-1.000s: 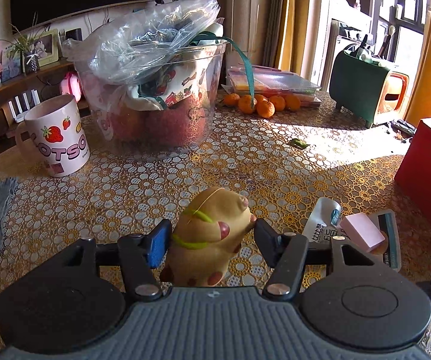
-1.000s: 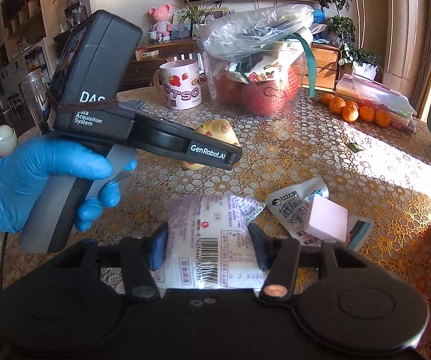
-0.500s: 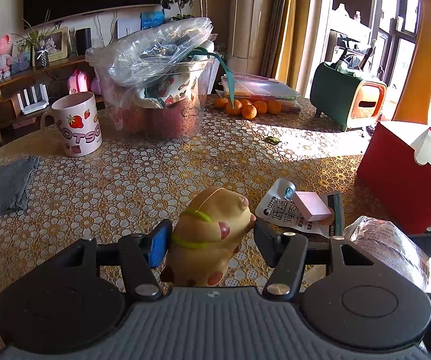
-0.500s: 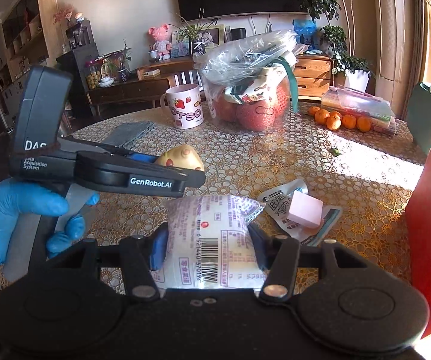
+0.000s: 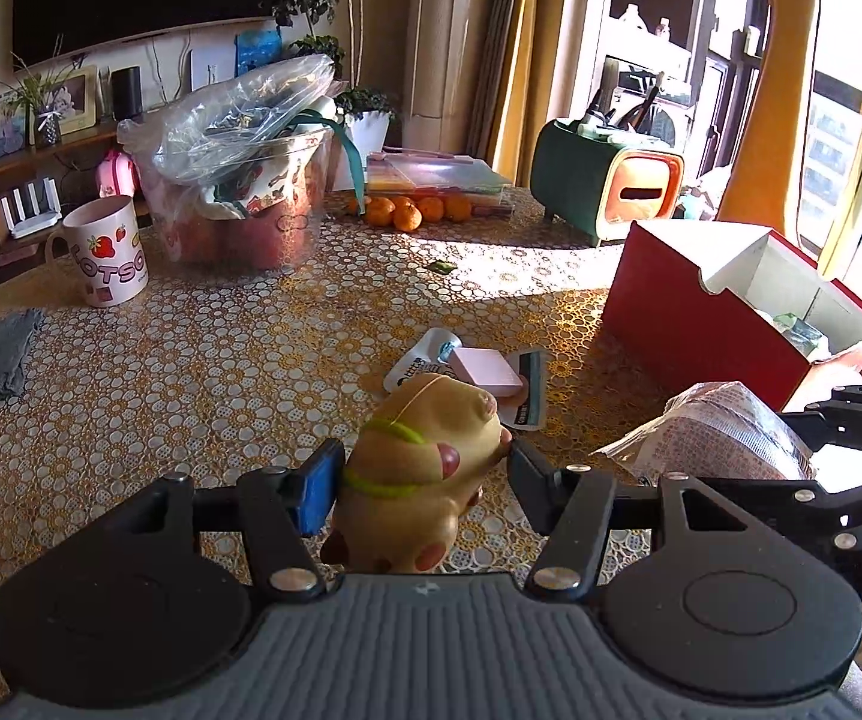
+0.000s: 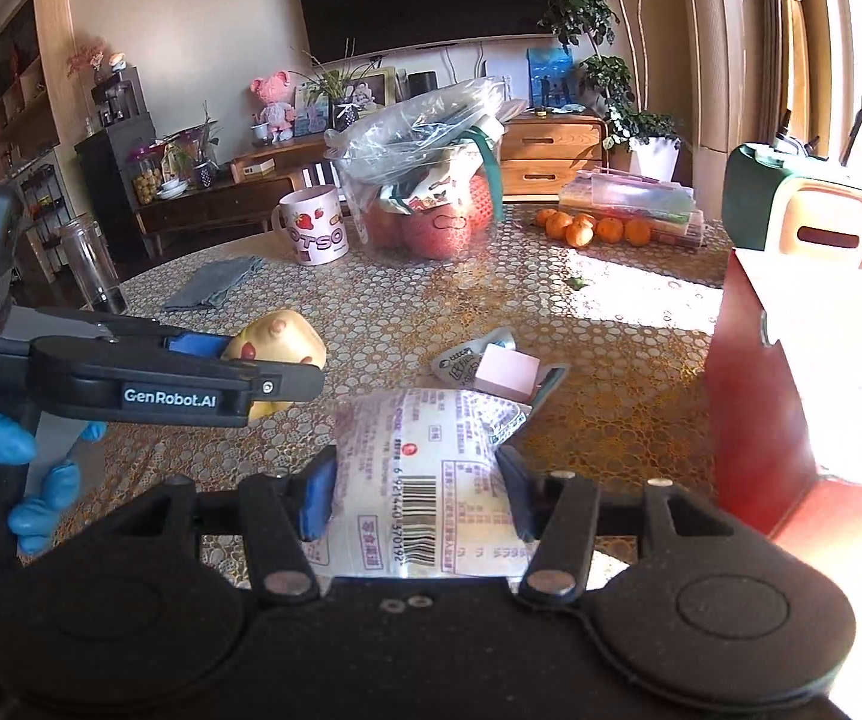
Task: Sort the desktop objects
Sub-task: 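Carry the toy pig and snack bag over the red box with both tools, then lower both tools into the box and open them to release the pig and bag, then withdraw both tools from the box toward the eraser and snack packet, then grasp the pink eraser with the left tool while the right tool grasps the white snack packet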
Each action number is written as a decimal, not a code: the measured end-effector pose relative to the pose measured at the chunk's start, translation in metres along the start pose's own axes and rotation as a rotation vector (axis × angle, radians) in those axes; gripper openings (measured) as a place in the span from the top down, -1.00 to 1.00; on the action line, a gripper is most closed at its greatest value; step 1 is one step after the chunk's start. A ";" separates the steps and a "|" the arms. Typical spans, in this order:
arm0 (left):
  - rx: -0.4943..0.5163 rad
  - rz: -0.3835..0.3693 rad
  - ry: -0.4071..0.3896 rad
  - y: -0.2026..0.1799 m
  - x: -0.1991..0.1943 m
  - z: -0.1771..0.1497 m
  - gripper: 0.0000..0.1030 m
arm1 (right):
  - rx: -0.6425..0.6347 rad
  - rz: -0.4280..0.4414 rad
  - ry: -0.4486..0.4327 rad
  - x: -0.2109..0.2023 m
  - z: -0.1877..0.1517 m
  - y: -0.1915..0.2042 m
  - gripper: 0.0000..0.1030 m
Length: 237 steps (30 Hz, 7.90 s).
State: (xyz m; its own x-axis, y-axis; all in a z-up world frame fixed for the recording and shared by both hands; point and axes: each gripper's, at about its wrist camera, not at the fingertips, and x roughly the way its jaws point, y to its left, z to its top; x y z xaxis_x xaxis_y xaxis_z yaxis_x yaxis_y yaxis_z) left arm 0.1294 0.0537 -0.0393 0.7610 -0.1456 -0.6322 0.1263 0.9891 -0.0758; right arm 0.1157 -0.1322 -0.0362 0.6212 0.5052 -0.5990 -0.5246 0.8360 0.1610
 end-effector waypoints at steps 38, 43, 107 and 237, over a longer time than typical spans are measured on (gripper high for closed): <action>0.237 -0.221 -0.044 -0.216 0.021 0.070 -0.14 | 0.118 -0.364 -0.184 -0.112 0.007 -0.156 -0.05; 0.257 -0.220 -0.018 -0.229 0.039 0.079 -0.14 | 0.165 -0.403 -0.195 -0.117 0.013 -0.191 -0.05; 0.352 -0.188 0.259 -0.287 0.167 0.103 -0.43 | 0.221 -0.503 0.214 0.014 0.050 -0.305 -0.59; 0.364 -0.286 0.004 0.000 0.168 0.032 0.02 | 0.050 -0.138 0.054 0.090 0.034 -0.071 -0.75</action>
State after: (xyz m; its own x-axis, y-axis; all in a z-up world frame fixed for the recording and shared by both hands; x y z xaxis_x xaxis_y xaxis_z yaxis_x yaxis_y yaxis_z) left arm 0.2773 0.0288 -0.1209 0.6605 -0.4106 -0.6287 0.5467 0.8368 0.0279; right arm 0.2279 -0.1388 -0.0750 0.6525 0.3733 -0.6594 -0.4059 0.9070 0.1118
